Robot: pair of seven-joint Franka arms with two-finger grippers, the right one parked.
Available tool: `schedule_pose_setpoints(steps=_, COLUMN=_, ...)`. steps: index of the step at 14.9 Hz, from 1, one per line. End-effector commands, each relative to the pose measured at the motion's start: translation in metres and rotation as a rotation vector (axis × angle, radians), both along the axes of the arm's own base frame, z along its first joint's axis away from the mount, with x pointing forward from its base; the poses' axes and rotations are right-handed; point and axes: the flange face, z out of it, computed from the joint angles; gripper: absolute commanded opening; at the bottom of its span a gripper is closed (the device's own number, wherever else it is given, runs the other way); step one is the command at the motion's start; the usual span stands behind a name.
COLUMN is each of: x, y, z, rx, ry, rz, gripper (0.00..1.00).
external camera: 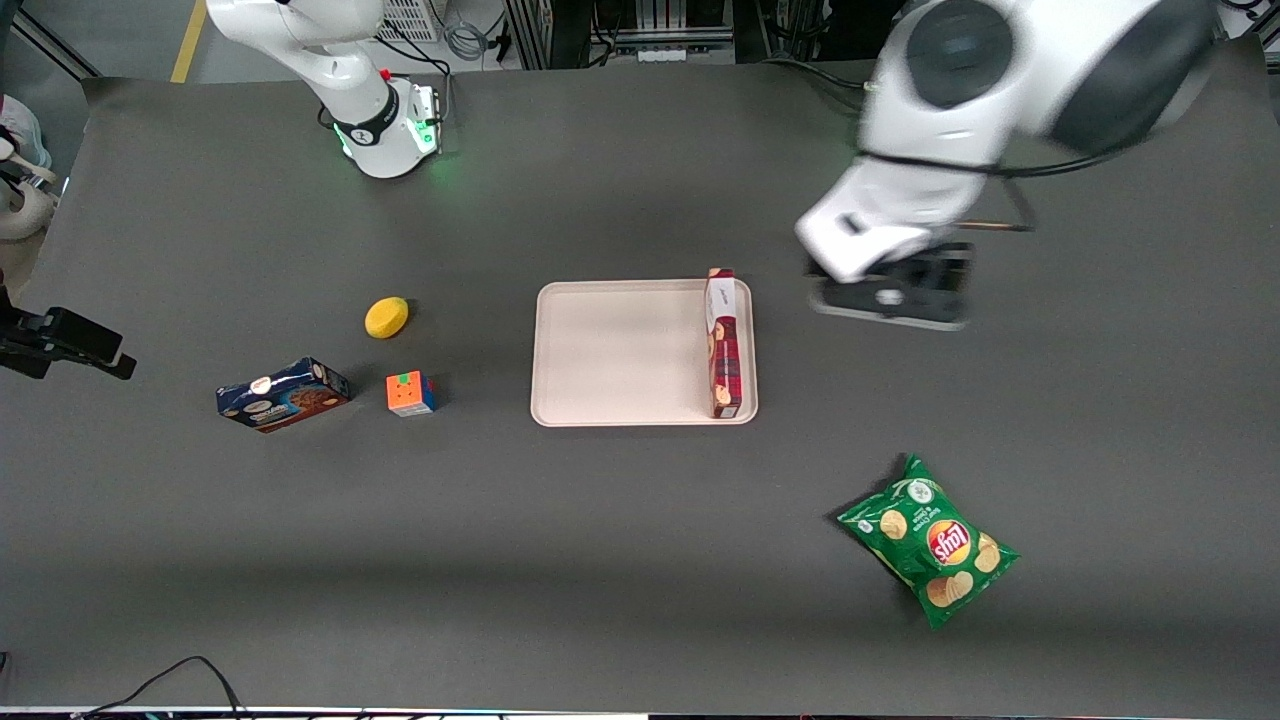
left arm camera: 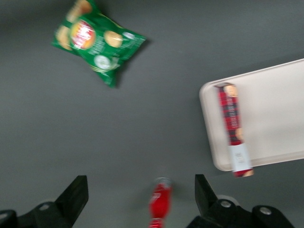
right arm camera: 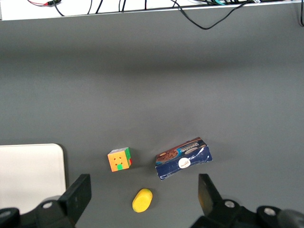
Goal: Place red cookie box on tray
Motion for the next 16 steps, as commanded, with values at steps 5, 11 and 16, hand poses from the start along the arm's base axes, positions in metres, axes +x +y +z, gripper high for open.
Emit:
schedule_pose_setpoints(steps=5, x=0.013, y=0.201, z=0.038, rx=-0.077, ry=0.051, rz=0.000, gripper=1.00)
schedule_pose_setpoints(steps=11, x=-0.003, y=0.241, z=0.019, rx=-0.086, ry=0.008, rz=0.053, gripper=1.00)
schedule_pose_setpoints(steps=16, x=-0.001, y=0.240, z=0.019, rx=-0.069, ry=0.004, rz=0.048, gripper=1.00)
